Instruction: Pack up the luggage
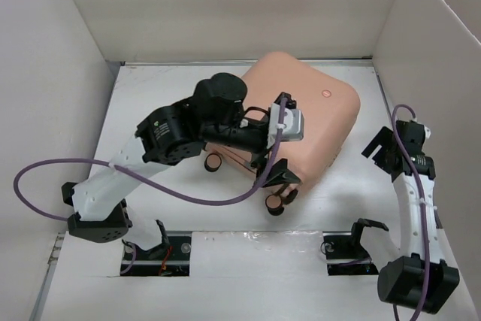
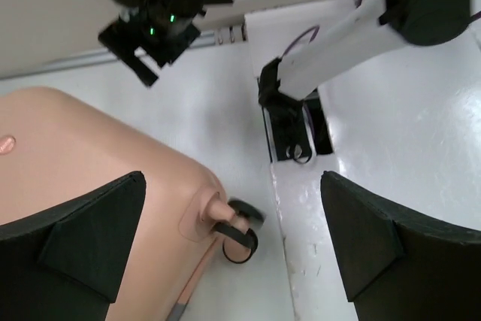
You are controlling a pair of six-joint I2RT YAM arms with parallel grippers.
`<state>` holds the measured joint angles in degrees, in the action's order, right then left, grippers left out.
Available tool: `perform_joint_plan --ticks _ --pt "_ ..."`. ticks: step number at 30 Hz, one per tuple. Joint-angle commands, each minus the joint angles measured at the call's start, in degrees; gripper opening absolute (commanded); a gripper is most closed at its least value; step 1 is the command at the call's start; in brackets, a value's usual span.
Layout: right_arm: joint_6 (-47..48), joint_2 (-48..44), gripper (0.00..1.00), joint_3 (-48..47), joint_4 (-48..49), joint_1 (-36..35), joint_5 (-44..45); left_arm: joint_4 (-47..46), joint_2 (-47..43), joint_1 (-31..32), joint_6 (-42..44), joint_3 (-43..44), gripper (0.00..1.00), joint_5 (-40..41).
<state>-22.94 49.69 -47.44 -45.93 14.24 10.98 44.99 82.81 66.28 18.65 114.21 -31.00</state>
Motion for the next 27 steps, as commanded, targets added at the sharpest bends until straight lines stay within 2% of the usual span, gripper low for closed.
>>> perform_joint_plan --ticks 1,3,5,7,8,10,11,13,14,15,17,18,21,22,24,27 --pt "0.3 2.3 0.89 -1.8 0.2 0.2 -1.7 -2.7 0.2 0.2 -4.8 4.3 1.0 -4.1" --pt "1.6 3.1 0.89 -1.8 1.5 0.2 -3.0 -3.2 1.0 0.2 -5.5 7.8 1.0 -4.1" --pt "1.6 3.7 0.89 -2.3 1.5 0.2 -3.5 -3.8 1.0 -1.9 -5.5 9.4 1.0 -0.5" --pt "2.3 4.3 0.89 -2.3 1.5 0.2 -4.3 -4.4 1.0 -5.7 -5.5 9.4 1.0 1.8" --pt "3.1 4.3 0.89 -2.3 1.5 0.2 -5.8 -5.1 0.3 -8.9 -4.9 8.6 1.0 7.3" --pt "3.7 4.8 0.89 -0.4 3.5 0.2 -8.5 -6.0 -0.7 -11.6 -1.6 3.0 1.0 13.9" --pt "3.7 4.8 0.89 0.4 4.5 0.2 -9.9 -7.7 -2.0 -15.1 -0.6 0.1 1.0 19.3" --pt "3.7 6.3 0.89 1.6 6.5 -1.7 -11.6 -9.5 -2.6 -19.8 0.6 -8.2 1.0 22.8" --pt "3.7 8.1 0.89 2.2 7.2 -2.4 -11.6 -10.2 -3.2 -22.7 0.6 -10.6 1.0 22.8" --pt "4.2 10.2 0.89 2.8 8.7 -3.7 -12.4 -10.7 -3.2 -29.7 -0.7 -14.0 1.0 22.0" --pt "4.2 12.6 0.89 3.3 10.6 -5.2 -14.0 -10.7 -1.6 -37.2 -1.5 -16.0 1.0 19.9" --pt "3.7 13.8 0.89 3.3 11.4 -5.8 -14.0 -10.7 0.8 -44.2 -3.3 -16.8 1.0 19.3" --pt "3.7 19.0 0.89 1.9 14.9 -7.4 -14.0 -12.1 6.2 -53.9 -5.2 -20.0 1.0 17.1" --pt "3.7 20.6 0.89 1.3 15.7 -7.9 -14.0 -12.1 7.7 -59.0 -5.9 -20.8 1.0 16.0" --pt "4.4 25.9 0.89 -1.6 17.5 -8.6 -14.5 -12.8 10.6 -62.3 -5.9 -23.2 1.0 14.9" --pt "6.7 31.8 0.88 -6.0 19.9 -11.2 -16.9 -14.2 15.4 -63.0 -5.1 -27.4 1.0 13.6"
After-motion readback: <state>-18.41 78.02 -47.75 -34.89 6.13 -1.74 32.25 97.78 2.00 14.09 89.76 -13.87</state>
